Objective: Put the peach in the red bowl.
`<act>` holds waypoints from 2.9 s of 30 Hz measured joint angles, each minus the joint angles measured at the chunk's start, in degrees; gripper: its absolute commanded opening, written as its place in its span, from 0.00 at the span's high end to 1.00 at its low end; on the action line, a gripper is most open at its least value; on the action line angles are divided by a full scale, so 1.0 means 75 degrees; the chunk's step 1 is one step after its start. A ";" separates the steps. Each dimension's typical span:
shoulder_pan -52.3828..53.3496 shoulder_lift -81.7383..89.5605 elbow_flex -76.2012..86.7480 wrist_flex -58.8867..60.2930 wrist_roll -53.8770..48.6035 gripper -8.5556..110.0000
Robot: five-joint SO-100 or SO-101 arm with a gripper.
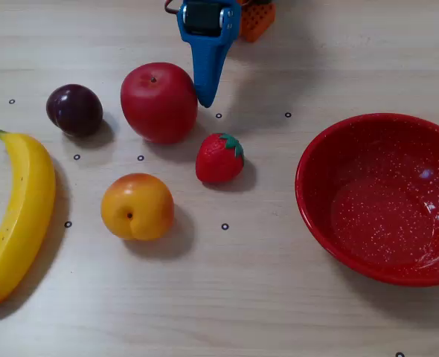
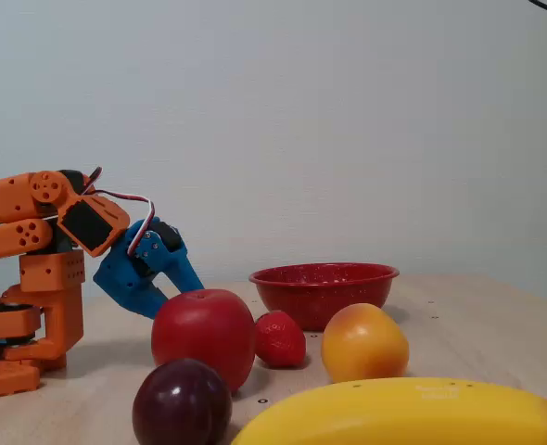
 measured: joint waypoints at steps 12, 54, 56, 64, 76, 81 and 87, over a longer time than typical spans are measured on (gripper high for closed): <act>0.0539 0.0000 0.0000 0.0000 0.0832 0.91; -0.0668 -1.4391 -1.5375 0.5484 0.1324 0.88; -0.0855 -1.4777 -1.5691 0.5484 0.1383 0.81; -0.1348 -1.6277 -1.6980 0.5836 0.2648 0.56; -0.1395 -1.8035 -1.7941 0.5918 0.3445 0.45; -0.1371 -1.9043 -1.8844 0.5953 0.3551 0.44; -0.1383 -1.9711 -1.9441 0.6199 0.3551 0.43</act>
